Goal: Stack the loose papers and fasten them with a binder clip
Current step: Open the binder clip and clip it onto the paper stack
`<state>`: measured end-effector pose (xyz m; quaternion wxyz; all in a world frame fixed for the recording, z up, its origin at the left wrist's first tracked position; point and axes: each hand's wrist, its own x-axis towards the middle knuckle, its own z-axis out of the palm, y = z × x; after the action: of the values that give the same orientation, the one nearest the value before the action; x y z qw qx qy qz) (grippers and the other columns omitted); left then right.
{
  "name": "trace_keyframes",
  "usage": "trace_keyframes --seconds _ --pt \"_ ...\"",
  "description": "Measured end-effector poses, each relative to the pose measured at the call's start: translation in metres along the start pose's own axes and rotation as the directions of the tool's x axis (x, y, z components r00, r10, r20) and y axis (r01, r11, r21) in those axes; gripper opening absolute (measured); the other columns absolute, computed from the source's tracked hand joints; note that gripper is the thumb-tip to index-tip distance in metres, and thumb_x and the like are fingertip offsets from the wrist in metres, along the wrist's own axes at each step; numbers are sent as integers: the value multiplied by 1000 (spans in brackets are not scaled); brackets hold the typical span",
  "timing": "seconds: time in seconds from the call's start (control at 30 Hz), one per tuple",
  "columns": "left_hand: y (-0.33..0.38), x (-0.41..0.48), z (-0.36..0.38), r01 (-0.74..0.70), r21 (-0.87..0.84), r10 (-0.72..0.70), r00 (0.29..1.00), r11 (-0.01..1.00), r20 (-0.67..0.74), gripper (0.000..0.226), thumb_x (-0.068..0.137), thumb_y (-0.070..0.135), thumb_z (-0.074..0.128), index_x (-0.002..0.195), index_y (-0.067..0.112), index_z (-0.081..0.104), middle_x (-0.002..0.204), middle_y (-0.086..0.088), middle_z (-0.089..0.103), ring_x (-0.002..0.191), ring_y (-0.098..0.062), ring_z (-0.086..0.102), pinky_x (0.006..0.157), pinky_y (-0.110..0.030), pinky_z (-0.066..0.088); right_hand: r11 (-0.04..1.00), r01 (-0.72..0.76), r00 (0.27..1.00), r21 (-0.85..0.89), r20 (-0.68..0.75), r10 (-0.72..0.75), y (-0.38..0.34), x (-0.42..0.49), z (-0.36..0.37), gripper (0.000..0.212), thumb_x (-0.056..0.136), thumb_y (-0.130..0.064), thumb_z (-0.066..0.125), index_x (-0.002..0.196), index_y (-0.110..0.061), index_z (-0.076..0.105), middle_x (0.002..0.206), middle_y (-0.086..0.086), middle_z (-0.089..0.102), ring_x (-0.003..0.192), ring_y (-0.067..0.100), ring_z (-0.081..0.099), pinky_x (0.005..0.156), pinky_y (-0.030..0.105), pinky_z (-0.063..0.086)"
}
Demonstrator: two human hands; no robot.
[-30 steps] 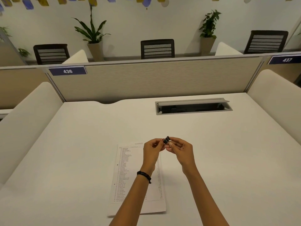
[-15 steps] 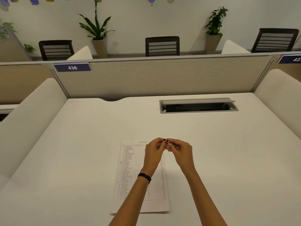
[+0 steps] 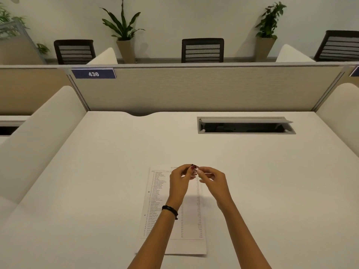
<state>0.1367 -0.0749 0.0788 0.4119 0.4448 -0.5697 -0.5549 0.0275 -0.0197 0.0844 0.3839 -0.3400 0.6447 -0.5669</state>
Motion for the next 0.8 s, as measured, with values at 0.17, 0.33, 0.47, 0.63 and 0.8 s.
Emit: trace_keyframes --seconds 0.17,0.33,0.47,0.63,0.8 --pt "-6 5 -8 38 -19 -39 998 999 -52 11 88 19 60 93 19 69 86 3 71 81 -13 67 67 -19 55 994 -56 996 89 74 50 3 6 10 19 81 -20 69 98 -13 70 95 5 73 86 16 70 72 22 57" --pt "-15 13 -19 64 0 -64 997 998 -44 10 88 22 60 90 25 69 89 3 72 83 -11 67 67 -19 55 993 -77 991 94 114 66 11 17 22 19 80 -19 70 96 -10 70 94 7 73 87 18 70 74 22 56" --pt "-28 25 -35 62 80 -51 990 995 -131 13 89 29 57 96 26 68 96 8 70 87 -8 63 72 -21 53 996 -67 996 59 64 63 20 29 38 19 78 -20 72 96 -13 70 92 5 73 86 18 69 80 26 56" --pt "-55 47 -70 121 201 -40 931 972 -363 32 84 19 64 115 14 56 100 -1 55 89 -15 55 79 -25 48 998 -55 997 29 46 54 27 43 59 22 76 -18 73 97 -12 70 88 1 70 80 10 64 70 15 53" --pt "-79 61 -99 247 341 -97 910 907 -402 39 84 18 65 119 9 51 112 -11 49 101 -20 50 84 -29 44 997 -3 997 -81 79 10 47 51 70 20 78 -19 72 96 -14 67 91 -3 68 76 -3 61 65 10 51"
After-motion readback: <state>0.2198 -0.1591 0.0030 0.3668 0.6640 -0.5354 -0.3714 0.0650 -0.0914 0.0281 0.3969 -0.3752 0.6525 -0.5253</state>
